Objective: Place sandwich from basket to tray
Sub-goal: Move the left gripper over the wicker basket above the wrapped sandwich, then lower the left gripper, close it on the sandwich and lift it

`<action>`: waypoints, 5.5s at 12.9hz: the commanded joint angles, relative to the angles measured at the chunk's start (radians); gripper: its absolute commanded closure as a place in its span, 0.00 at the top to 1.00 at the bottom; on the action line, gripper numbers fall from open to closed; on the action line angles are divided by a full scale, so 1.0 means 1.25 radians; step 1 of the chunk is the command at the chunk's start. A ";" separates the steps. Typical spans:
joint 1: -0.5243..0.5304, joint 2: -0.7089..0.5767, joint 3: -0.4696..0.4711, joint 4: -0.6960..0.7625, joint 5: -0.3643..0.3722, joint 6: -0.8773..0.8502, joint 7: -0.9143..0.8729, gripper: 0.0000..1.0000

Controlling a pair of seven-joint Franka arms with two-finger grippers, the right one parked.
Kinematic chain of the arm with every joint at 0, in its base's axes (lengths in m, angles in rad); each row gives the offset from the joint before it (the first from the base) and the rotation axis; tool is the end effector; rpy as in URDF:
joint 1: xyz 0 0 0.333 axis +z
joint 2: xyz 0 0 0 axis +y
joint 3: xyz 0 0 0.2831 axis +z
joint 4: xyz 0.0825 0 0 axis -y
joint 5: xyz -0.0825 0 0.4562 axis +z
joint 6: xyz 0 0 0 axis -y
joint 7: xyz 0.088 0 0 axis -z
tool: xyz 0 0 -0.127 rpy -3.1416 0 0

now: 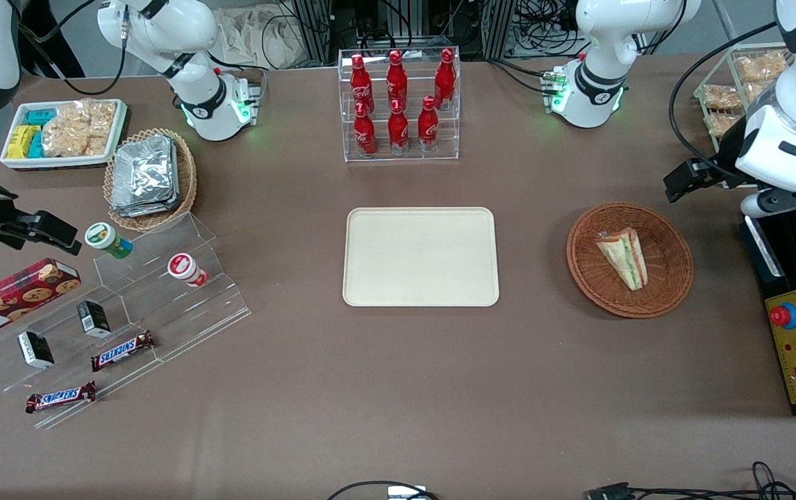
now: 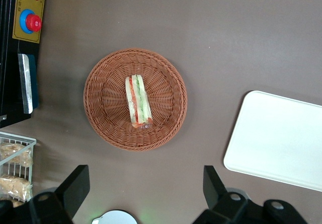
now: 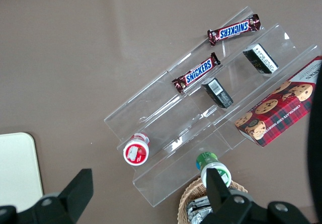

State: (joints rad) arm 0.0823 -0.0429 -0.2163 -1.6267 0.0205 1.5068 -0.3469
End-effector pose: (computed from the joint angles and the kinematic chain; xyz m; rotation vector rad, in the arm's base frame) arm 0.6004 -0.0802 0.5620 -3.0747 -0.3302 0.1063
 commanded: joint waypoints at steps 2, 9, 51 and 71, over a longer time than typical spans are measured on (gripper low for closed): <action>0.003 0.006 -0.004 0.024 -0.018 -0.025 -0.001 1.00; 0.005 -0.004 0.000 0.002 -0.026 -0.048 -0.005 1.00; 0.035 0.137 0.072 -0.663 0.079 0.810 -0.206 0.00; 0.026 -0.107 0.076 -0.279 0.019 0.085 -0.015 0.00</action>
State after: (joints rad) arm 0.1223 -0.2098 -0.1241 -2.1323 0.0809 1.7560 -0.3921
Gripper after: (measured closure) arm 0.824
